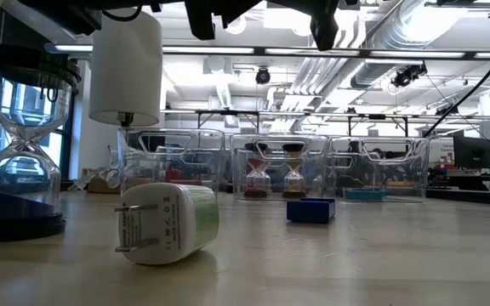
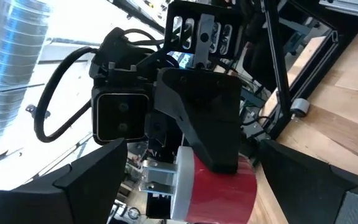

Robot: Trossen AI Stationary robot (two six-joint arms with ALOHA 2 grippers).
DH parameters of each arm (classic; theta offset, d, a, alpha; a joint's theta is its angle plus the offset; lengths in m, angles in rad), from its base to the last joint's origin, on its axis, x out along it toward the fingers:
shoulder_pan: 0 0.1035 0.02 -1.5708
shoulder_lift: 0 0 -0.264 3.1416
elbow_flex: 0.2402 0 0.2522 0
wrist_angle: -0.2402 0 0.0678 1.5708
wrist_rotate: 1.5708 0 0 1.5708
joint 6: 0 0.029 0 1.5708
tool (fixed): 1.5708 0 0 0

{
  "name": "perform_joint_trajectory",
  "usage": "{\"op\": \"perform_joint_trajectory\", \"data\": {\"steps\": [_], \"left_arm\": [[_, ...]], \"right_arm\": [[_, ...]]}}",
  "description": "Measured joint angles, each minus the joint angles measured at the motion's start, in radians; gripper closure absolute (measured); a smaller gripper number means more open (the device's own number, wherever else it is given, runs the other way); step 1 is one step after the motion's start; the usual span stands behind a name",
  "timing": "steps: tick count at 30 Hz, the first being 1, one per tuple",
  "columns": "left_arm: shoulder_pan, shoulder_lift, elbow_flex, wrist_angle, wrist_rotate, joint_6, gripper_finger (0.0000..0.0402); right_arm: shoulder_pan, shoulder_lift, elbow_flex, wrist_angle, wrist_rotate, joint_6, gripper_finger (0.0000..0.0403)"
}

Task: Pick & Place Office items
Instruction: Put the pink charger adapter into the left transparent bin

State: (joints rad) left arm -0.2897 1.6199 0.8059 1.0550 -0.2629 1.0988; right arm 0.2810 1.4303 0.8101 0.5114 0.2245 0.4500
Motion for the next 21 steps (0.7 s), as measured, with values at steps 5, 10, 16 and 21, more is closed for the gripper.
{"op": "perform_joint_trajectory", "data": {"steps": [5,10,16,21], "left_arm": [[0.006,0.000,0.000,0.000,0.000,0.000,0.0046],[0.006,0.000,0.000,0.000,0.000,-0.002,0.0070],[0.015,0.000,0.000,-0.001,0.004,-0.075,0.0124],[0.019,0.000,0.000,-0.002,0.007,-0.082,0.0145]], "right_arm": [[0.000,0.000,0.000,0.000,0.000,0.002,0.0286],[0.000,0.000,0.000,0.000,0.000,0.002,0.0286],[0.000,0.000,0.000,0.001,-0.017,0.005,0.0286],[0.000,0.000,0.000,0.001,-0.024,0.025,0.0286]]}}
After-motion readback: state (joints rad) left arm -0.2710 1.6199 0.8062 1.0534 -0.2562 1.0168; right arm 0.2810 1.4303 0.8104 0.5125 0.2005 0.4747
